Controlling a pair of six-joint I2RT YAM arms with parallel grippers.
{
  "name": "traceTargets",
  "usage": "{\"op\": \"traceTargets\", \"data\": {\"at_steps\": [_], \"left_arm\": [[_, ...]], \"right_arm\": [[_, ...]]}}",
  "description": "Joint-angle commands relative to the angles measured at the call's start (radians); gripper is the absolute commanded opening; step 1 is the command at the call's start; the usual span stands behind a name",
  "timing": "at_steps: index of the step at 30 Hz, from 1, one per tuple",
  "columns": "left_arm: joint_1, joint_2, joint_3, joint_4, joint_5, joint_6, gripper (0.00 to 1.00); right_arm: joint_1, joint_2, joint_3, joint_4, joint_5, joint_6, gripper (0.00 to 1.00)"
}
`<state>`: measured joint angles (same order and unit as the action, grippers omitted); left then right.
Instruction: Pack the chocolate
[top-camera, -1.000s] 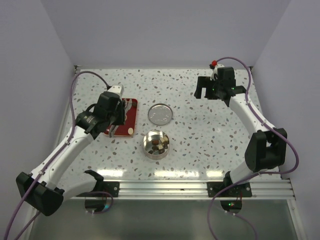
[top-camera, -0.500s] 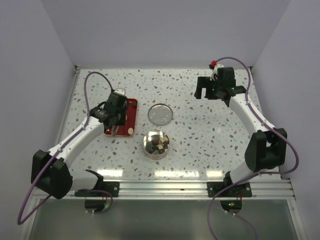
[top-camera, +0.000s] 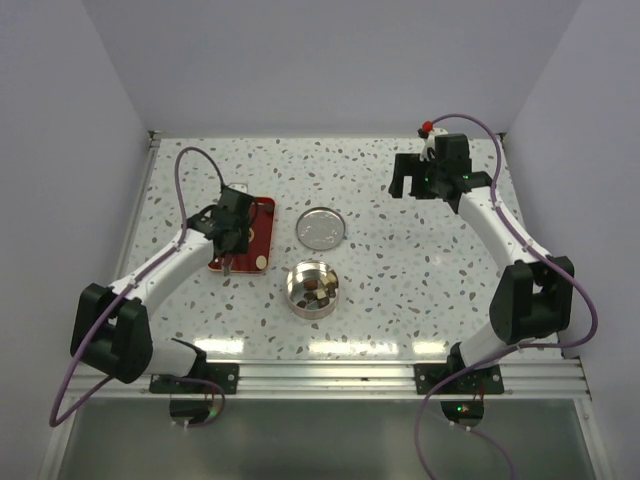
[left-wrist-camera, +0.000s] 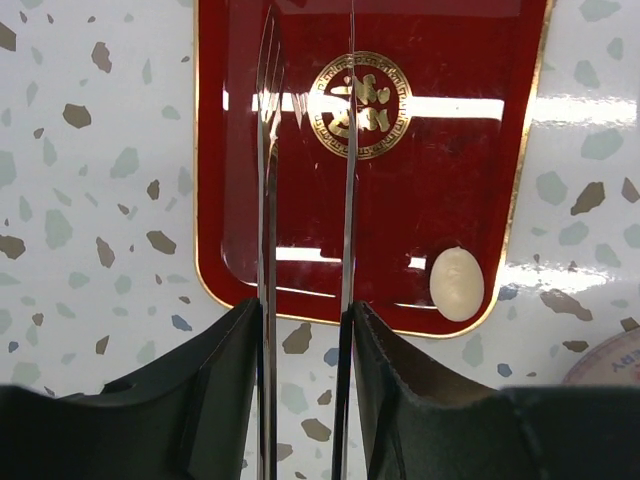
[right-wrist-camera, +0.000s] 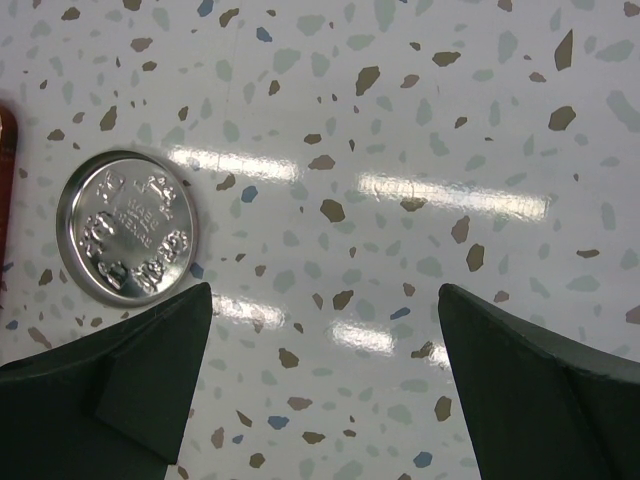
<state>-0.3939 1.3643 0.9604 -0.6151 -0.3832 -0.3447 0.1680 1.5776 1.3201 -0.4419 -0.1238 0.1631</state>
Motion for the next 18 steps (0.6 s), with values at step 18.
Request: {"op": "traceTargets", "data": {"at_steps": [18], "left_arm": [[0.096, 0.071, 0.014, 0.149, 0.021, 0.084, 0.48]], "right_arm": [[-0.002, -0.004, 0.024, -0.008, -0.016, -0.013, 0.99]]}}
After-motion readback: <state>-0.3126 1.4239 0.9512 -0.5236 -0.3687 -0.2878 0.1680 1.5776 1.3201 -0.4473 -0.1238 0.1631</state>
